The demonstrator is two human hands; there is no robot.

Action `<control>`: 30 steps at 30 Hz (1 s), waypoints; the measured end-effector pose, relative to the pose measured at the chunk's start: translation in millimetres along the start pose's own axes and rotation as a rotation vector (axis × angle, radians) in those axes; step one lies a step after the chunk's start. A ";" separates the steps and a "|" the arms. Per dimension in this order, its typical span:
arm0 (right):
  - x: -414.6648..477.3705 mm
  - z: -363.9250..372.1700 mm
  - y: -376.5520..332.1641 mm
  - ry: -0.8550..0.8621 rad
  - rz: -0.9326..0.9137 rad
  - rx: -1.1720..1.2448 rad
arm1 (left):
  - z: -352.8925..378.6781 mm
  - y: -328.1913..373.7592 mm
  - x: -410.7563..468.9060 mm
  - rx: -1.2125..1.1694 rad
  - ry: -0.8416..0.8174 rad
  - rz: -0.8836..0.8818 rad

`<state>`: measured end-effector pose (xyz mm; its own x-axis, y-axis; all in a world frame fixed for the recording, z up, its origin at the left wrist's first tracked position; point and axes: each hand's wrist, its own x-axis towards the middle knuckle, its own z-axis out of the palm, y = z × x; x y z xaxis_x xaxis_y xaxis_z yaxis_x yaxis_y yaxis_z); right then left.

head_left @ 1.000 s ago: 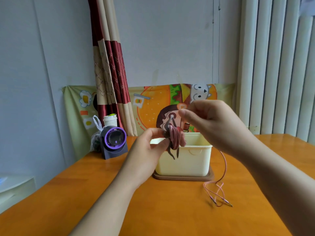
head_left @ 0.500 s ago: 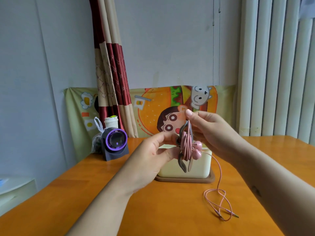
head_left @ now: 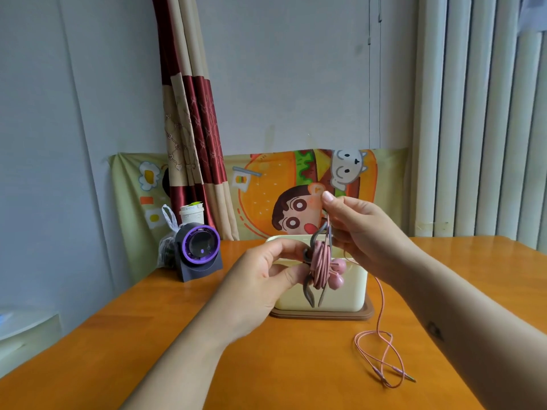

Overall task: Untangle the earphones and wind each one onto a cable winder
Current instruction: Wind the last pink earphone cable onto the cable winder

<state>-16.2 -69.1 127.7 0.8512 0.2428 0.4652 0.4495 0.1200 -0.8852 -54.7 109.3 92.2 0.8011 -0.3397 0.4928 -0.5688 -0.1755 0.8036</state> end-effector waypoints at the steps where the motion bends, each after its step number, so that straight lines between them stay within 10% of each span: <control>1: 0.3 0.3 3.7 -0.001 0.017 -0.009 | 0.1 0.7 0.3 -0.005 0.011 0.007; 11: -12.7 22.8 46.6 0.060 0.149 -0.117 | 1.6 -6.5 5.4 -0.289 0.237 -0.018; 21: -41.4 29.6 24.7 -0.047 -0.217 -0.734 | -5.8 -15.7 11.6 -0.424 0.452 -0.168; 30: -38.0 20.1 -9.5 -0.009 -0.369 -0.812 | -5.3 -16.4 7.9 0.116 0.349 -0.121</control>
<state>-58.3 -60.1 118.3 0.6135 0.3316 0.7167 0.7508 -0.5262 -0.3992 -38.0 114.4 84.7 0.8675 0.0207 0.4970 -0.4679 -0.3049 0.8295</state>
